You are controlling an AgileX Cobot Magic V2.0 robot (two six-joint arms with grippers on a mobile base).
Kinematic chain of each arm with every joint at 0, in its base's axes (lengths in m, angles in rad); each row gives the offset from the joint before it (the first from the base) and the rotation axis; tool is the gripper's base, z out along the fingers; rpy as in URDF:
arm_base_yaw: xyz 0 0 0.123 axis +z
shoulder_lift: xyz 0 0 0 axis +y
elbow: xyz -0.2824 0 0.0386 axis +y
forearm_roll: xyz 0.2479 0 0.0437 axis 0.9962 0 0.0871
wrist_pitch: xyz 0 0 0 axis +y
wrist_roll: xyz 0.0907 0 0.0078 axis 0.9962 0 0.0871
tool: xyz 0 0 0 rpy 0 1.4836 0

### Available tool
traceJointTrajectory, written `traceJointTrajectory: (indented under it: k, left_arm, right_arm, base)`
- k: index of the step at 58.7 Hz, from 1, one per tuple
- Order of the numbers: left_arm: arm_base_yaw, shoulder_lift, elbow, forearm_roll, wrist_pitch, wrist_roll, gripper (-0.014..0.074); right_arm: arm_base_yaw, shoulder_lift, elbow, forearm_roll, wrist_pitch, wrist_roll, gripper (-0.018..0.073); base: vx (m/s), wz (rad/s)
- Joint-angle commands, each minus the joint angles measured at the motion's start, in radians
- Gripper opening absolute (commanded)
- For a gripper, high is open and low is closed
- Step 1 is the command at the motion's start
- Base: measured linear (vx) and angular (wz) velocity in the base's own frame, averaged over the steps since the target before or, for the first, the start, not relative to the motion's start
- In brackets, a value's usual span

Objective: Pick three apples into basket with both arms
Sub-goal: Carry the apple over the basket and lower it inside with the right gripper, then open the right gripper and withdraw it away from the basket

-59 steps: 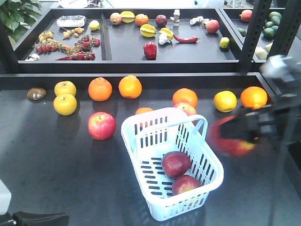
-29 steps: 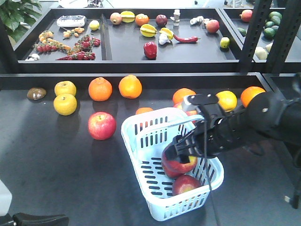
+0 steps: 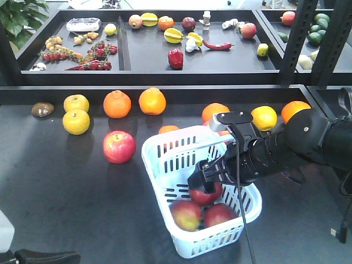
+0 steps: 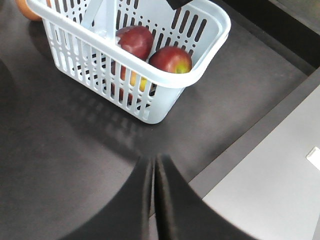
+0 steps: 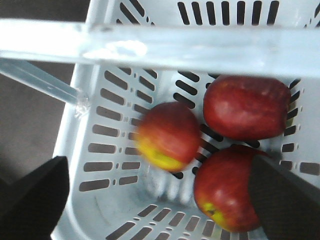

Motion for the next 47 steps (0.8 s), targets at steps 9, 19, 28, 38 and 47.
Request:
traceJointTrajectory:
  k: [9,19,28,38,47]
  left_arm:
    - [0.001,-0.004,-0.024,-0.01,-0.044,-0.009,-0.0006]
    - [0.001,-0.004,-0.024,-0.01,-0.042,-0.009,-0.0006]
    - [0.001,-0.004,-0.024,-0.01,-0.042,-0.009,-0.0006]
    - [0.001,-0.004,-0.024,-0.011,-0.039,-0.009,-0.0006]
    - [0.001,-0.004,-0.024,-0.011,-0.039,-0.01,-0.0006]
  right_arm:
    - [-0.003,-0.091,-0.03,-0.01,0.042,-0.007,0.0568]
    - [-0.003,-0.202,-0.03,-0.115,0.12,0.046,0.0211]
    - [-0.003,-0.34,-0.03,-0.225,0.201,0.077,-0.0013]
    - [-0.003,-0.538,0.006,-0.271,0.214,0.098,-0.0009]
    - [-0.003,-0.74,0.133,-0.291,0.156,0.109,-0.0009]
  base:
    - [0.0,0.0]
    - [0.0,0.0]
    - [0.0,0.0]
    - [0.0,0.0]
    - [0.0,0.0]
